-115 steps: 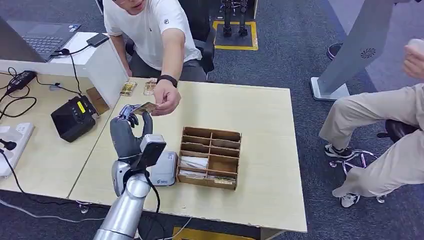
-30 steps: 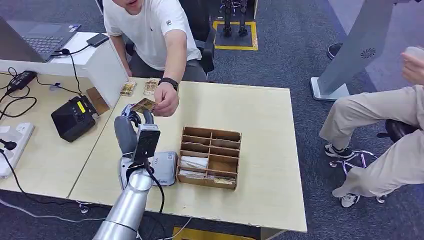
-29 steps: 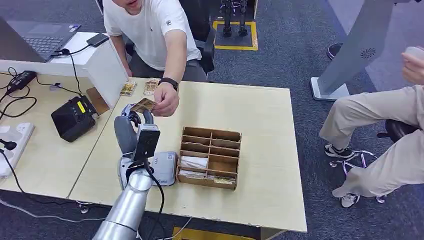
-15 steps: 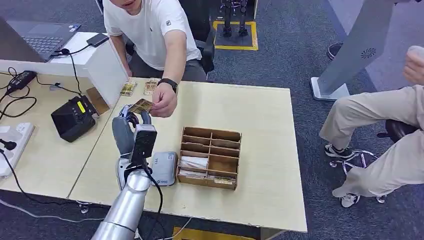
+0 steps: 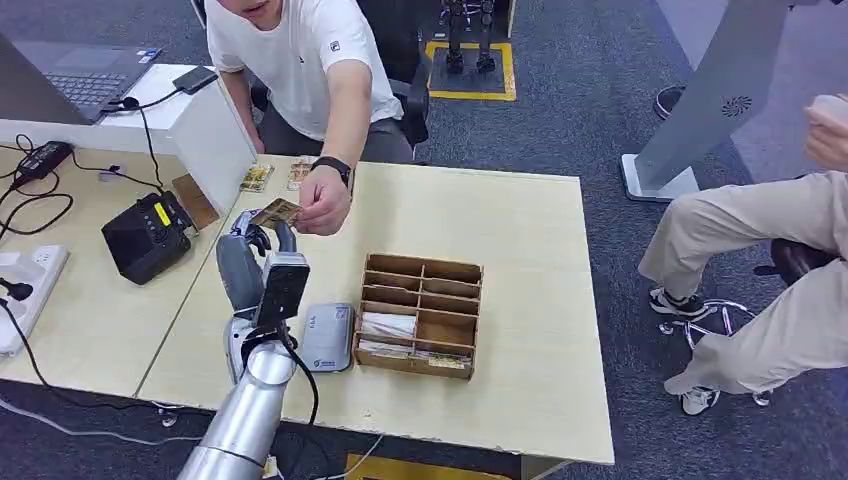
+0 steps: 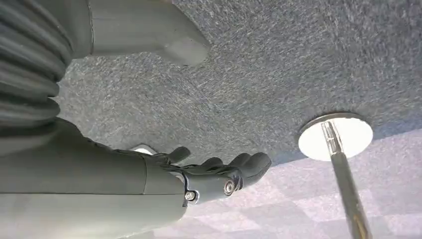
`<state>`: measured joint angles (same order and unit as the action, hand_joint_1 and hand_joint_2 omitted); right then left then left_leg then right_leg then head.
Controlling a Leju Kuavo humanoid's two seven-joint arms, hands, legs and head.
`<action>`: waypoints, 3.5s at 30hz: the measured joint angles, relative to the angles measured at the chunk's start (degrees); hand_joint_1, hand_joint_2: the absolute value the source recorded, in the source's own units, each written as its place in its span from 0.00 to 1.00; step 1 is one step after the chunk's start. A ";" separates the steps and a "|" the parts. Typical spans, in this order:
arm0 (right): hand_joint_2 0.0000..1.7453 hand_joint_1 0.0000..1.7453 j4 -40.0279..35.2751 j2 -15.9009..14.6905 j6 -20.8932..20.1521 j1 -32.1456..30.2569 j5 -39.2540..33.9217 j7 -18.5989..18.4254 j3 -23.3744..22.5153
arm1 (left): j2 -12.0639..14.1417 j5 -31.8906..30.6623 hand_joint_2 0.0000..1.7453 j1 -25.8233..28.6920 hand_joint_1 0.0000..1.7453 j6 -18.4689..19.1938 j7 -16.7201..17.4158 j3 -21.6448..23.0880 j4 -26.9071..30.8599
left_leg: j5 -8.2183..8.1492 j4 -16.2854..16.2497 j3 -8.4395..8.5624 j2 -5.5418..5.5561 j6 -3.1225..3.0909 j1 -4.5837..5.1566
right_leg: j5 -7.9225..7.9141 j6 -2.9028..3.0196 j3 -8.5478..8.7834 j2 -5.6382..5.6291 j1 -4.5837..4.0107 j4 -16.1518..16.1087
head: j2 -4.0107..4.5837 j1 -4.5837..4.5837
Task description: Pass the card to the sensor for recognition and then transmit it.
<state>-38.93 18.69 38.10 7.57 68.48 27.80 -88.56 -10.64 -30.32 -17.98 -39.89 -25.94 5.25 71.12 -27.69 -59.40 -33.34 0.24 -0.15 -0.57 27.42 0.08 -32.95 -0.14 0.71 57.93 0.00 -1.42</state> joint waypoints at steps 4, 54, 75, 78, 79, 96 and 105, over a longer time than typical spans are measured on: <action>1.00 0.00 -0.20 0.04 0.00 0.00 0.85 -0.39 0.02 | 0.04 1.66 1.00 -0.01 1.00 0.00 0.68 0.00 0.00 | 0.00 0.00 0.00 0.00 0.00 0.00 | 0.00 0.00 0.00 0.00 0.00 0.00 | 0.00 0.02; 1.00 0.00 -1.79 0.26 0.00 0.00 1.97 -1.90 0.00 | -1.71 -1.79 1.00 -0.02 1.00 0.00 -0.65 -1.53 0.00 | 0.00 0.00 -0.02 0.00 0.00 0.00 | 0.00 0.00 -0.01 0.00 0.00 0.00 | 0.00 0.00; 1.00 0.00 -1.86 0.26 0.00 0.00 2.23 -2.75 0.00 | -2.05 -0.11 1.00 -0.03 1.00 0.00 -1.53 -2.91 -0.02 | 0.00 0.00 -0.03 0.00 0.00 0.00 | 0.01 0.00 -0.03 0.00 0.00 0.00 | 0.00 0.02; 1.00 0.00 -1.86 0.26 0.00 0.00 2.32 -2.84 0.00 | -2.08 0.35 1.00 -0.02 1.00 0.00 -2.43 -2.93 -0.02 | 0.00 0.00 -0.03 0.00 0.00 0.00 | 0.00 0.00 -0.03 0.00 0.00 0.00 | 0.00 0.00; 1.00 0.00 -1.84 0.26 0.00 0.00 2.32 -2.89 0.00 | -2.08 0.35 1.00 -0.02 1.00 0.00 -2.62 -2.95 -0.02 | 0.00 0.00 -0.03 0.00 0.00 0.00 | 0.00 0.00 -0.03 0.00 0.00 0.00 | 0.00 0.02; 1.00 0.00 -1.81 0.28 0.00 0.00 2.82 -2.64 0.00 | -2.43 0.15 1.00 0.03 1.00 0.00 -4.53 -3.67 -0.02 | 0.00 0.00 -0.04 0.00 0.00 0.00 | 0.00 0.00 -0.02 0.01 0.00 0.00 | 0.00 0.00; 1.00 0.00 -1.84 0.28 0.00 0.00 1.90 -2.60 0.00 | -2.38 1.38 1.00 0.49 1.00 -0.02 -5.25 -3.69 1.09 | 0.00 0.00 -0.05 0.00 0.00 0.00 | 0.00 0.00 -0.02 0.01 0.00 0.00 | 0.00 0.02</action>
<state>-40.76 18.97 38.10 7.57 70.38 25.20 -88.56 -13.03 -28.94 -17.49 -39.91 -31.19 1.55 72.22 -27.69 -59.40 -33.39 0.24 -0.15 -0.57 27.42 0.08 -32.97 -0.13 0.71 57.93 0.00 -1.40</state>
